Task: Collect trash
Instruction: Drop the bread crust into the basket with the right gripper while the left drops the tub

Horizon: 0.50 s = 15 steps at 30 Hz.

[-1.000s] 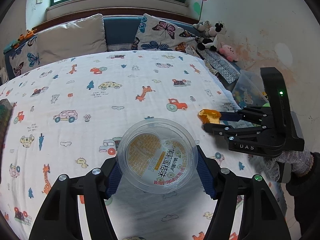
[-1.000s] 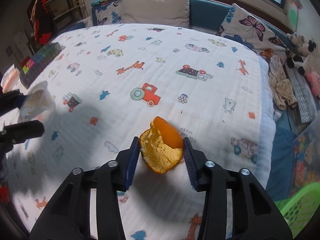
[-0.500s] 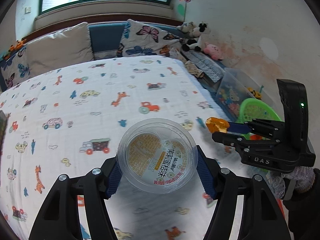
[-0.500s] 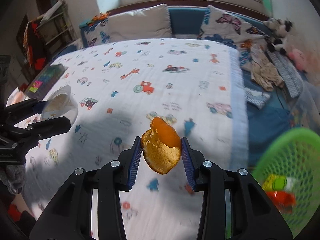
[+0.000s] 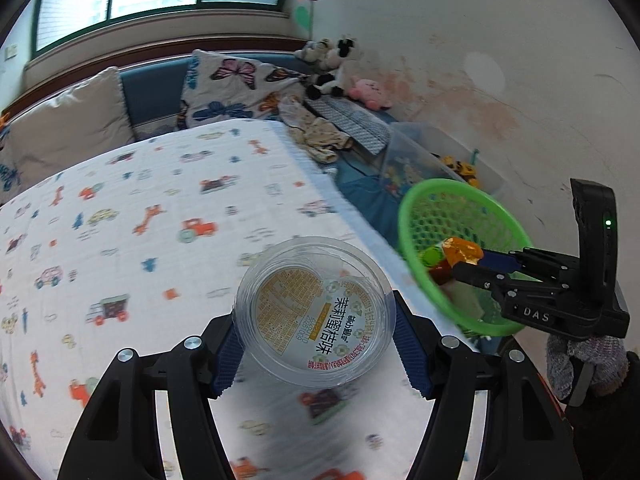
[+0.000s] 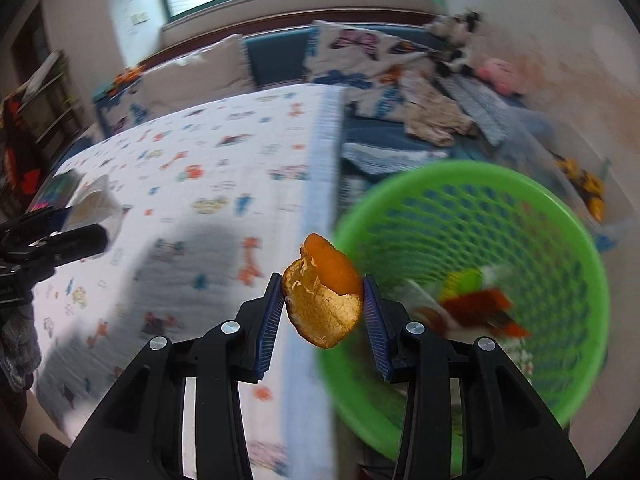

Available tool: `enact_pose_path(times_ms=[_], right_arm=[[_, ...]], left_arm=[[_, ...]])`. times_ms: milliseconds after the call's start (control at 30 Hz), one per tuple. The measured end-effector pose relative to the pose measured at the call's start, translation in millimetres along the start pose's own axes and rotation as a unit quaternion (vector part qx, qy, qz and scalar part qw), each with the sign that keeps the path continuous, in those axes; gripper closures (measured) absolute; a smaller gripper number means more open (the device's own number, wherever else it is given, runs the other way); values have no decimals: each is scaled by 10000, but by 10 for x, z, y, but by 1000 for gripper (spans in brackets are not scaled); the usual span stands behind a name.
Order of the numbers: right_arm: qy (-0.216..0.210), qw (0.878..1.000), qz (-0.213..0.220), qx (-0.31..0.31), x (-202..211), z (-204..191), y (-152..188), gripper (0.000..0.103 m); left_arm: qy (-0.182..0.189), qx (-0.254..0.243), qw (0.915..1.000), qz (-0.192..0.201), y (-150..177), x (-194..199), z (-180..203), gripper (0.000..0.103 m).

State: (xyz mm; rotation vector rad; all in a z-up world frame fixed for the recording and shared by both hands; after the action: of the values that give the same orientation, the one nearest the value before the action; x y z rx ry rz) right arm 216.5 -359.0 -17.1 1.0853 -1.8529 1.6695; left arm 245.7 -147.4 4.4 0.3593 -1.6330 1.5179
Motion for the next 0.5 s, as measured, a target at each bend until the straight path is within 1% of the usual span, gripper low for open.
enact_pose_path(times_ms=[133,267,433,500], right_arm=[[330,9988,97,-356,193,350,118,62],[527,9961,175,-690,342,630,234,60],[671,9928,222,-972,432,851,334,59],[638,9919,236,-1071,453,920,367,55]], left_arm=[[113,-185,9998,-9,-70,-39,258,39],[194,-383,9991,8,-139,-83,500,39],[302,-570,9979,-37,-223,-185,773,39],[334,-644,9973,-69,-244,-240,886,39]])
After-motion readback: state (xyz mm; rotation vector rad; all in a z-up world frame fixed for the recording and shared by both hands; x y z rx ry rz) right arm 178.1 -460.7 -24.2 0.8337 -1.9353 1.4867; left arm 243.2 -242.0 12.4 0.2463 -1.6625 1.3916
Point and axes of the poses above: each gripper's, at about its wrist camera, not at the fingertips, and x roughly against the way its jaws point, z to its right, y to its underside, the point moved 1 cm from there along -x, roughly the way its jaws point, and after that the axes turned 9 degrees about -y, right-handed, at the moved point
